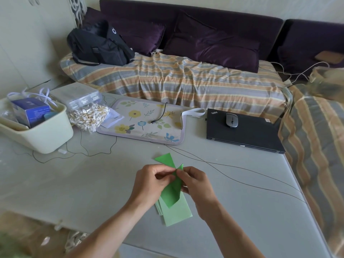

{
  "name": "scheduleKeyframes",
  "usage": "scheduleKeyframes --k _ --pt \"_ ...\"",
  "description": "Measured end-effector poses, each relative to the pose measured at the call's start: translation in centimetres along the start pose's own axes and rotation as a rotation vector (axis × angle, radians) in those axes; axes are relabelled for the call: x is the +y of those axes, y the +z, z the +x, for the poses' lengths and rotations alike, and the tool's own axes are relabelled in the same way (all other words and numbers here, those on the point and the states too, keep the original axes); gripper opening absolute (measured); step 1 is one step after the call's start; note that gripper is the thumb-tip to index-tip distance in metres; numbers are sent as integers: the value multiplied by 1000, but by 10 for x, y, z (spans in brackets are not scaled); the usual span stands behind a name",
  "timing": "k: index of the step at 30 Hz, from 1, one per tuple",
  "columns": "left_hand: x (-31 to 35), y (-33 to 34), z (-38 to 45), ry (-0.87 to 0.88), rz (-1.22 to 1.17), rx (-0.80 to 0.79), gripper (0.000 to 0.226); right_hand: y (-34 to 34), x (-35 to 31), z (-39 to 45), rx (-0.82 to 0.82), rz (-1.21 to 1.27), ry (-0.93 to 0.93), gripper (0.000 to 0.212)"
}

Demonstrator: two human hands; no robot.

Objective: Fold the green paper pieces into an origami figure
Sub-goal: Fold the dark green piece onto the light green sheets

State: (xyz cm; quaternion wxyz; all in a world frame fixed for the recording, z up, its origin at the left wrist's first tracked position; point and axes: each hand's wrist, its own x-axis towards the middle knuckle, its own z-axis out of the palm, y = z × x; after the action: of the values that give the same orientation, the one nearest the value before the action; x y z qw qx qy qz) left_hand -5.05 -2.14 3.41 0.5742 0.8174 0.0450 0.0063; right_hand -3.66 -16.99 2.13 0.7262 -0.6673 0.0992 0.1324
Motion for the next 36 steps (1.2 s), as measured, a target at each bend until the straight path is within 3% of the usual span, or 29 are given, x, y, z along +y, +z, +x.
scheduleKeyframes --k 18,33,36 --pt "0 -1 1 -90 -161 -68 23 -3 -3 3 68 98 -12 23" --pt "3 -1 1 -150 -238 -88 19 -3 0 6 209 -30 -148 14" --pt "4 -1 1 -167 -264 -70 18 -2 -1 6 178 -10 -145 12"
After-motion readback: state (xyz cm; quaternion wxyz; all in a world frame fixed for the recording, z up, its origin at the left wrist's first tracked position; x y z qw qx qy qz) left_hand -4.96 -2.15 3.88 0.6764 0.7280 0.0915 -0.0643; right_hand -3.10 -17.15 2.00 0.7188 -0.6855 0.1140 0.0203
